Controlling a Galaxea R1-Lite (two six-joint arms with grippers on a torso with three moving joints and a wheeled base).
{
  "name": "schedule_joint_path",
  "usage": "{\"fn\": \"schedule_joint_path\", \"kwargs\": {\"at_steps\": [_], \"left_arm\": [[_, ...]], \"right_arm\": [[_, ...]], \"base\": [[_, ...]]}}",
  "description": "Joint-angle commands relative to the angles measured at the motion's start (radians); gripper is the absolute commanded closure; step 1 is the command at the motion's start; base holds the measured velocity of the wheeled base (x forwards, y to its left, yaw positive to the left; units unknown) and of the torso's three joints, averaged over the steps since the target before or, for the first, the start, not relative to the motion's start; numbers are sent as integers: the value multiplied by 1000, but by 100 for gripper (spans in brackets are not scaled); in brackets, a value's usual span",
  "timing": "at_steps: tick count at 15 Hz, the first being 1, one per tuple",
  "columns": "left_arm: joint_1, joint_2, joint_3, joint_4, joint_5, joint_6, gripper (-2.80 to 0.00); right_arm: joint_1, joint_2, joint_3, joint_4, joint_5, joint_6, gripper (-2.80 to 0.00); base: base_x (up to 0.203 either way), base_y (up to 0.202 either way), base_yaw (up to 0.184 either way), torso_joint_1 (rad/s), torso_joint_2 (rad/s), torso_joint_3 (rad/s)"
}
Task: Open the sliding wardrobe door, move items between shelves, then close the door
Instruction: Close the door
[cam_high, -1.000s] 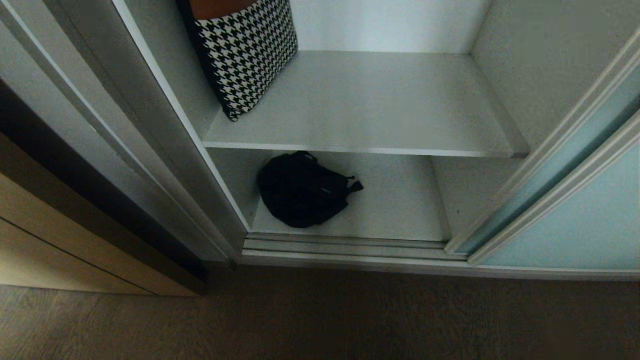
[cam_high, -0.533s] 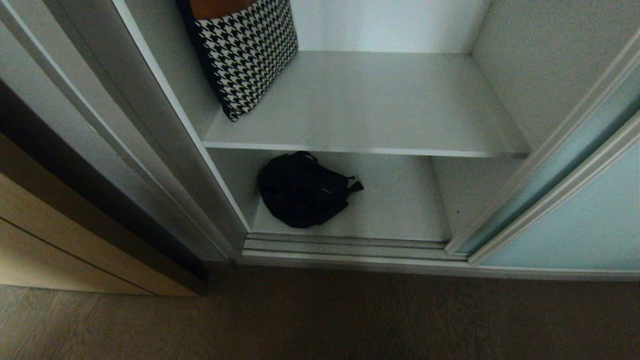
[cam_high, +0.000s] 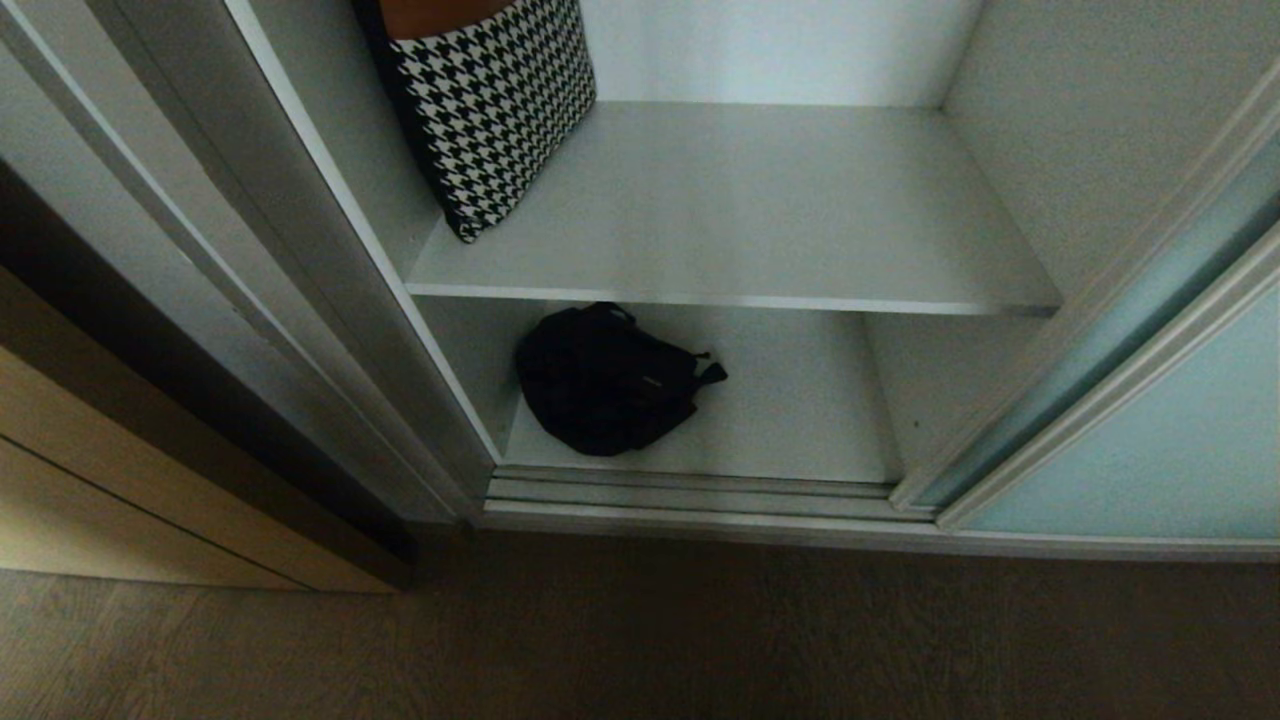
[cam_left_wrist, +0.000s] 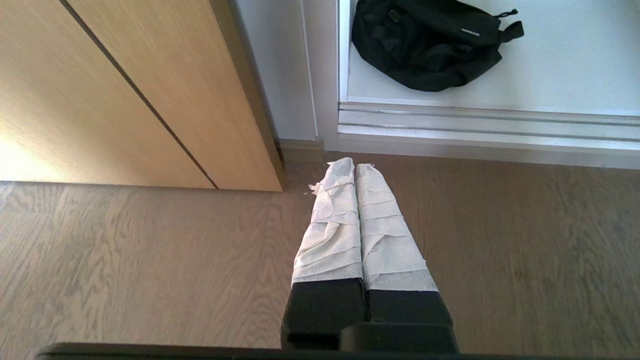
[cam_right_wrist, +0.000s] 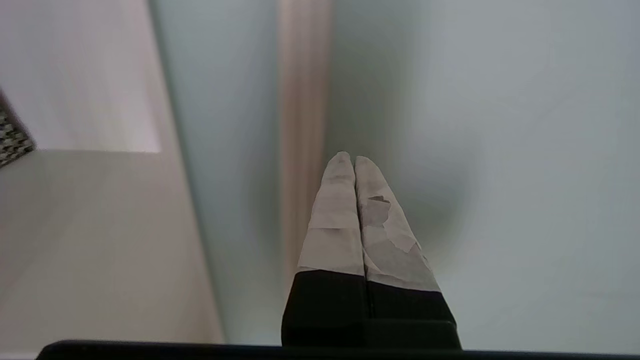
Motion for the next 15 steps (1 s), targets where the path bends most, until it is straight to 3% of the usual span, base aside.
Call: {"fn": "schedule_joint_path", "kwargs": {"at_steps": [1,6,15], "left_arm": [[0,1,0,-1,0,0,0],[0,1,0,-1,0,0,0],[0,1,0,-1,0,0,0]], "right_arm": [[-23,25,-28,-9,4,2,0],[-9,35,-7,-7,5,-1,0],[153,1,41,26,-50,-45,0]], "base": [[0,0,0,0,0,0],[0,0,0,0,0,0],[0,0,0,0,0,0]]}}
